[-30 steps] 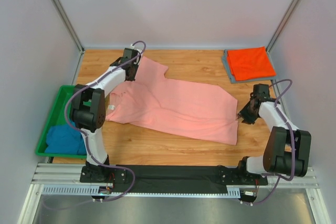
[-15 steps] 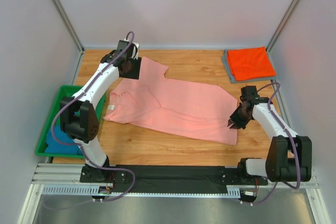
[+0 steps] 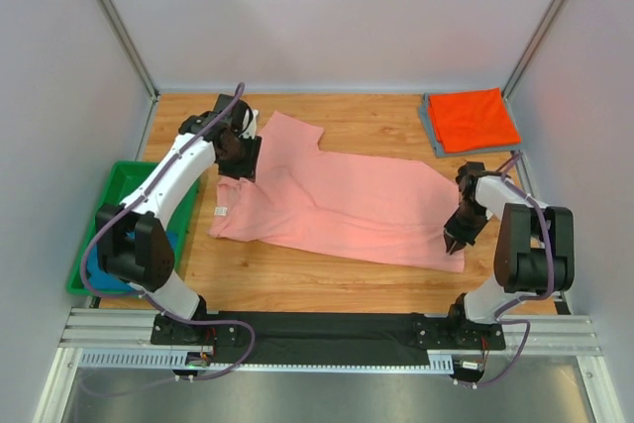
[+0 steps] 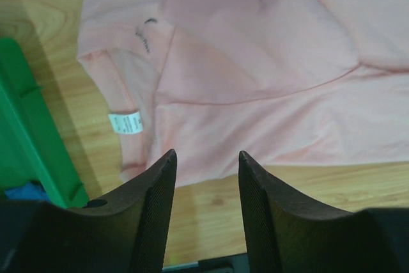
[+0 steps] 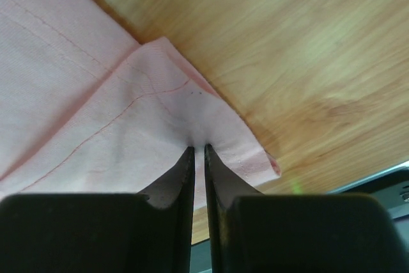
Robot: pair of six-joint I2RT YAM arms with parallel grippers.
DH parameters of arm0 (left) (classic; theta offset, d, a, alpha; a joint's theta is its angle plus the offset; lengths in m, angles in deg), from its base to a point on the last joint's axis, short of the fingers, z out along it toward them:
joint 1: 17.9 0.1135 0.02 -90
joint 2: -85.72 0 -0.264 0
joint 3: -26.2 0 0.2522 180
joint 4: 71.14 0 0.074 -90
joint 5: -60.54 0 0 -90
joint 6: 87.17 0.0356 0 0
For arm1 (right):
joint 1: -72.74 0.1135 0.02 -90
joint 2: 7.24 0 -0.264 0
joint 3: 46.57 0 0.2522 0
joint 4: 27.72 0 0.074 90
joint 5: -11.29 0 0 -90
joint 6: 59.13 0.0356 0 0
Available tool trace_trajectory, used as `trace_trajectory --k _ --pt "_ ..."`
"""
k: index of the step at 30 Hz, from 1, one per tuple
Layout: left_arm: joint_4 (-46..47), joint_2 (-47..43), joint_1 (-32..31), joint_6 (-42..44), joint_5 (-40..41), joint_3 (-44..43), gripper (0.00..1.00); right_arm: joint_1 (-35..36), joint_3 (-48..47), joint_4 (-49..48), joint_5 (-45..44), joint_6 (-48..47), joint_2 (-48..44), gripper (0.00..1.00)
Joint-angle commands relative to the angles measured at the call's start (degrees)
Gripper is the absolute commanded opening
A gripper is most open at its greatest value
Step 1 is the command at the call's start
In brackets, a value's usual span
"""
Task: Fold and stack the t-shirts
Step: Fold the tshirt
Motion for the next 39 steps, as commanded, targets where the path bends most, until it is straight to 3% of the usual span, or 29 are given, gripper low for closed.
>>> trace_trajectory --k 1,13,22,30,39 --pt "-2.87 -4.70 0.07 -1.78 0.64 4.16 0.50 -4.53 -0.09 -1.29 -9.73 -3.09 2.53 0.11" --pt "-3.84 -13.31 0.07 -5.56 -9.20 19.91 0.48 -9.45 -10.64 1.27 -12.02 -5.73 8.34 0.11" --pt "-2.96 -9.81 0.07 -4.25 -9.91 24.13 0.48 -9.37 -16.70 3.88 -7.90 -8.02 10.71 0.13" --pt "-4.19 -6.91 0.16 -1.43 -5.08 22.90 0.47 -9.46 -15.31 8.73 -1.91 -4.42 3.86 0.15" --pt "-2.87 -3.30 0.16 -0.46 -7.09 23.69 0.40 -9.55 -8.63 3.73 -1.98 -3.36 3.32 0.15"
